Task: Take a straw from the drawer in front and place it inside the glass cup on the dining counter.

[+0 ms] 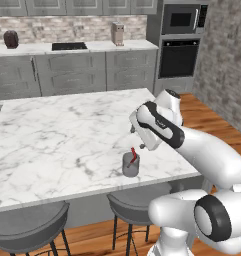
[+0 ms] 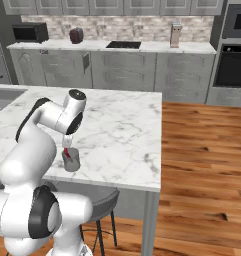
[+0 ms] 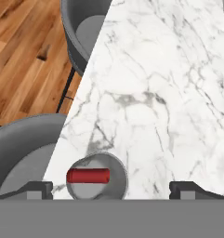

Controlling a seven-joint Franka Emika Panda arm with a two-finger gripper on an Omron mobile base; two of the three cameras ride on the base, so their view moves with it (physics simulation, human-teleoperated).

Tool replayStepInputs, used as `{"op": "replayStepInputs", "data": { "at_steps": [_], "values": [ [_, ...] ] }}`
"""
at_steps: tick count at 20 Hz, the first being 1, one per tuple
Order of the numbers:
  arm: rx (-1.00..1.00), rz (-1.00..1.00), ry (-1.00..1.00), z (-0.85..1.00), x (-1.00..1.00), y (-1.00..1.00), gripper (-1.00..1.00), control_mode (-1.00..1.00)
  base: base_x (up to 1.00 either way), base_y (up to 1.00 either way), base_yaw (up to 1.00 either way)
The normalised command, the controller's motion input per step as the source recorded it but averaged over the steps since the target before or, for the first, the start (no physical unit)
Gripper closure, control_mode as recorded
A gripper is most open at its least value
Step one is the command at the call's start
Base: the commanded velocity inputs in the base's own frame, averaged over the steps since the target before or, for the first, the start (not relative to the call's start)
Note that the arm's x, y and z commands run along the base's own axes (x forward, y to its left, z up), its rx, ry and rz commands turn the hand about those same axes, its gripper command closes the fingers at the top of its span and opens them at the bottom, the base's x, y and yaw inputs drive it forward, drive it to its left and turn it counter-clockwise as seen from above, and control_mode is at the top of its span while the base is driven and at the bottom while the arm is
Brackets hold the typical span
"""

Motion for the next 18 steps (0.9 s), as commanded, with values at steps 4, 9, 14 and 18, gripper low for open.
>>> {"op": "replayStepInputs", "data": {
  "at_steps": [4,9,14,18],
  "values": [
    [-0.18,-0.06,-0.19,0.96,-0.15,0.0,-1.0,-1.0,0.0,0.0,0.0],
    [-0.21,0.0,-0.1,0.44,-0.8,-0.02,-1.0,-1.0,0.0,0.0,0.0],
    [-0.21,0.0,-0.02,0.23,-1.0,-0.14,-1.0,-1.0,0.0,0.0,0.0],
    [-0.11,0.0,0.0,0.12,-1.0,-0.23,-1.0,-1.0,0.0,0.0,0.0]
  ]
}}
